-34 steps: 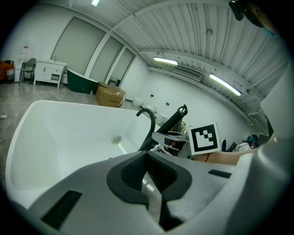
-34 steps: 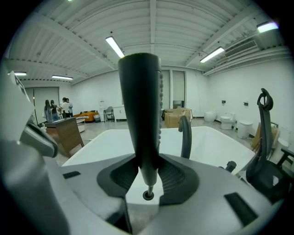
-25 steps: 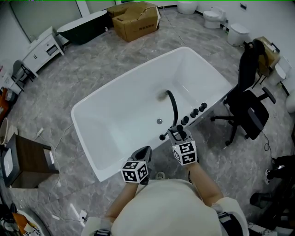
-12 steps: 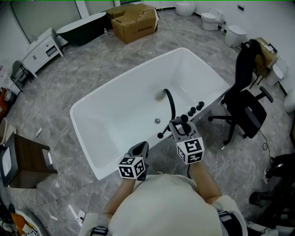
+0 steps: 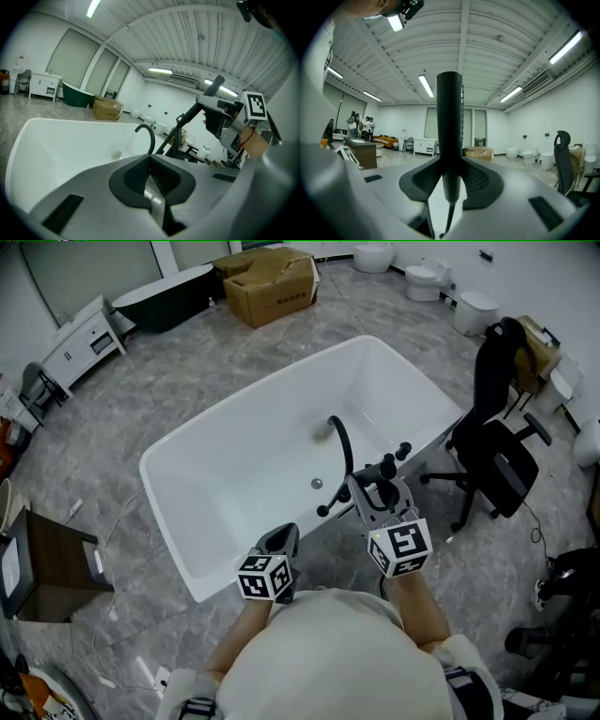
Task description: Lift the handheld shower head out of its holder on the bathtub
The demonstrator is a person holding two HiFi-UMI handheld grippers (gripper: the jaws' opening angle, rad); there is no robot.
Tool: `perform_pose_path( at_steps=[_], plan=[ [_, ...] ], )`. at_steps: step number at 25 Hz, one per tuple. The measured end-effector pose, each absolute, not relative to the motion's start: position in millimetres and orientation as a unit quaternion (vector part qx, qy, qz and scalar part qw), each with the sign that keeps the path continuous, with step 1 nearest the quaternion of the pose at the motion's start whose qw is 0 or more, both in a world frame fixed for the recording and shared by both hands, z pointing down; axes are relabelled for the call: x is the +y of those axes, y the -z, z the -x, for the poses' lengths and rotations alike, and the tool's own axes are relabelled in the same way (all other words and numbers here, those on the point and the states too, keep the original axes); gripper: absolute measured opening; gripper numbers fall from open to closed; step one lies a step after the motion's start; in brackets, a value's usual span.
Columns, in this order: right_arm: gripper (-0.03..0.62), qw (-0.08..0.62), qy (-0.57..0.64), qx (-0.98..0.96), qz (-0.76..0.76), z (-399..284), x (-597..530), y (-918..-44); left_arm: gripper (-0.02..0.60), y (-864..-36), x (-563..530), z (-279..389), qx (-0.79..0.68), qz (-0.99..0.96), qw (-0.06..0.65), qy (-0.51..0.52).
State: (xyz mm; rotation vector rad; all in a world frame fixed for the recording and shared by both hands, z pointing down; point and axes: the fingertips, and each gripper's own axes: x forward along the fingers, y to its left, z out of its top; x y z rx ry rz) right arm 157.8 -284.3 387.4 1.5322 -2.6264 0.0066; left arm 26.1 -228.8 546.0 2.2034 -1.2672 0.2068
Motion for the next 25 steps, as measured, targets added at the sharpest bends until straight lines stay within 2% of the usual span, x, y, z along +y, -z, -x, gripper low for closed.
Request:
perform_pose_path(
  at_steps=[10, 25],
  plan=[
    [0.144, 0.005, 0.045, -0.857, -0.513, -164, -272, -339, 0.020, -547, -222, -20, -0.476, -0.824, 0.296, -0.082],
    [0.144, 0.008, 0.052, -0.861, -0.507, -158, -269, -337, 0.020, -549, -218, -15, -0.476, -0.823, 0.298, -0.081]
  ],
)
